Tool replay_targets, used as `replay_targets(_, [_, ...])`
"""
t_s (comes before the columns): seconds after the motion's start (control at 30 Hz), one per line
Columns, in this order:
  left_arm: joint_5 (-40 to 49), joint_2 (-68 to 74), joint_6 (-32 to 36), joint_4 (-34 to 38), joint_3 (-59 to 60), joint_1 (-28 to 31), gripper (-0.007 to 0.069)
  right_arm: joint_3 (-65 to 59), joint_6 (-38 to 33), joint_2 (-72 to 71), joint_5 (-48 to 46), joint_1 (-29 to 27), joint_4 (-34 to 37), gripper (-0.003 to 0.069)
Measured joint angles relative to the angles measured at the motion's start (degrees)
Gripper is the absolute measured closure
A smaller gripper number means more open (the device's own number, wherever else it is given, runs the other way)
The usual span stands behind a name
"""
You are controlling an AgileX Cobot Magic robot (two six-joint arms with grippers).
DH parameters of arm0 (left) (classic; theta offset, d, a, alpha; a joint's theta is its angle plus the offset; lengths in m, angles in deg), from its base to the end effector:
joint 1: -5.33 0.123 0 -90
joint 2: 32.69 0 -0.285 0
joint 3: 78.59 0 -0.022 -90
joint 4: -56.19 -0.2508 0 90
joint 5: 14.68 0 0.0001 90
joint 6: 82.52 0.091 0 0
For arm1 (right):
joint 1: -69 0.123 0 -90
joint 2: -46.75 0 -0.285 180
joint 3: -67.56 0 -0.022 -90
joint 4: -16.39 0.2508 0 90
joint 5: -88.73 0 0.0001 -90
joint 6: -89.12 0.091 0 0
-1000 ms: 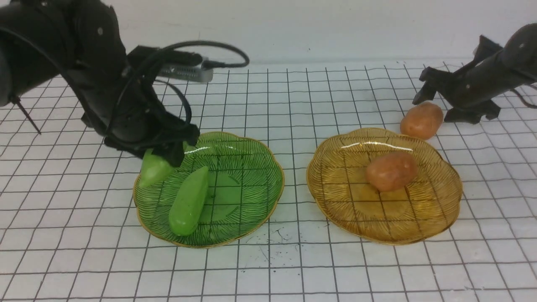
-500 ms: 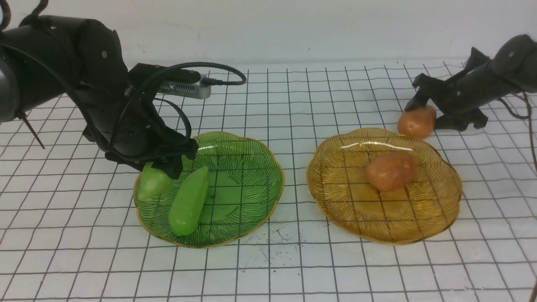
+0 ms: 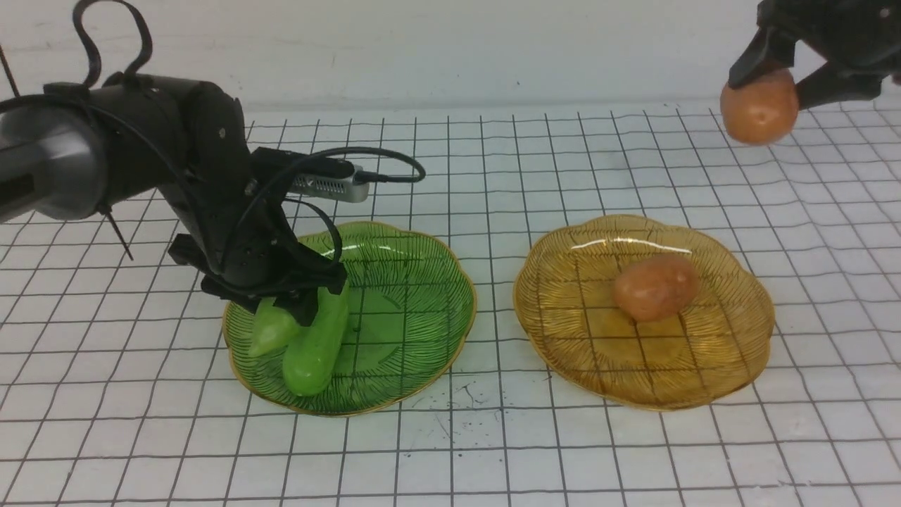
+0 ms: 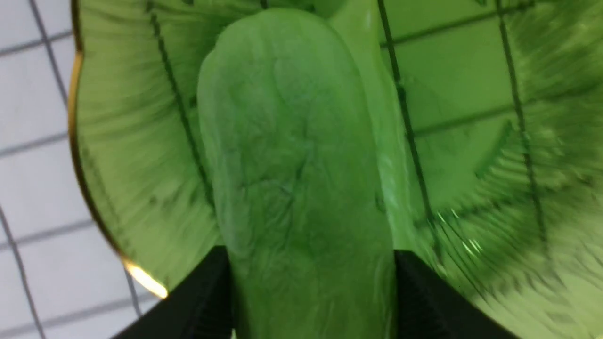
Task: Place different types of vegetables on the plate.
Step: 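Put the green cucumber next to the left plate into that plate, then put the potato onto the plate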
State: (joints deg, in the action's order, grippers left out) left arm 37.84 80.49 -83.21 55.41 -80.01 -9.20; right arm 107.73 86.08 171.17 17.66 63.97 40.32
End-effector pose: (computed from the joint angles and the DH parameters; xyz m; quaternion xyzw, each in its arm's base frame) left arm 0.3660 -0.0938 0.2248 0.1227 0.9830 -0.0122 0.1363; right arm 0.4469 -0.0043 0.3298 0.0404 0.9551 0.1907 0.2230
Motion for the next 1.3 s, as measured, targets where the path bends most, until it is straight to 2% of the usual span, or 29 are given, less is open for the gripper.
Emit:
replay_targets(0.07, [-1.24, 1.05, 0.00, -1.41, 0.00, 0.00, 0.0231, -1.49, 0.00, -0.54, -0.06, 0.32, -1.39, 0.0134])
replay_targets(0.17, [-1.59, 2.11, -0.21, -2.77, 0.00, 0.00, 0.0129, -7.28, -0.05, -1.45, -0.21, 1.39, -3.73, 0.0134])
replay_targets(0.23, [-1.59, 2.16, -0.41, -3.09, 0.06, 0.00, 0.0089, -9.96, -0.05, -1.65, -0.21, 1.96, -4.01, 0.0134])
replay_targets(0.27, [-1.53, 2.16, -1.07, -3.28, 0.05, 0.00, 0.0036, -13.47, -0.05, -1.65, -0.15, 2.73, -4.06, 0.0134])
replay_targets(0.37, [-0.17, 2.16, -1.84, -3.46, -0.39, 0.00, 0.0008, -17.41, -0.19, -1.65, -0.15, 4.06, -4.13, 0.0134])
replay_targets(0.5, [3.18, 2.16, -2.27, -3.82, -3.10, 0.00, 0.0021, -21.95, -1.33, -1.65, -0.04, 7.41, -4.13, 0.0134])
replay_targets(0.6, [6.43, 2.16, -2.27, -3.65, -6.01, 0.00, 0.0069, -22.50, -1.70, -1.70, 0.52, 8.85, -4.42, 0.0134])
replay_targets(0.7, [11.16, 1.92, -1.44, -2.73, -8.72, 0.00, 0.0213, -22.67, -1.71, -1.70, 0.71, 10.32, -4.76, 0.0134])
replay_targets(0.73, [11.60, 1.85, -1.30, -2.61, -8.81, 0.00, 0.0225, -22.74, -1.71, -1.70, 0.71, 10.43, -4.76, 0.0134])
replay_targets(0.77, [12.76, 0.75, 0.12, -2.39, -9.13, 0.00, 0.0340, -23.00, -1.39, -1.70, 0.71, 10.58, -4.76, 0.0134])
replay_targets(0.8, [13.27, 0.14, 0.69, -2.12, -9.15, 0.00, 0.0412, -23.02, -1.09, -1.70, 0.71, 10.58, -4.87, 0.0134])
replay_targets(0.83, [13.69, -0.57, 1.36, -1.68, -9.22, 0.00, 0.0471, -23.02, -0.85, -1.70, 0.71, 10.58, -5.15, 0.0134])
replay_targets(0.87, [13.70, -0.76, 1.49, -1.68, -9.22, 0.00, 0.0485, -23.02, -0.80, -1.70, 0.71, 10.58, -5.23, 0.0134])
replay_targets(0.93, [14.63, -3.78, 2.48, -0.36, -9.35, 0.00, 0.0595, -23.08, -0.12, -1.82, 0.71, 10.58, -6.50, 0.0134])
replay_targets(1.07, [15.57, -9.19, 2.94, 2.05, -9.42, 0.00, 0.0629, -23.07, 1.13, -3.04, 0.71, 10.58, -8.24, 0.0134])
replay_targets(1.3, [16.71, -19.18, 6.48, 9.28, -9.42, 0.00, 0.0632, -23.07, 3.04, -4.54, 0.66, 10.58, -8.70, 0.0132])
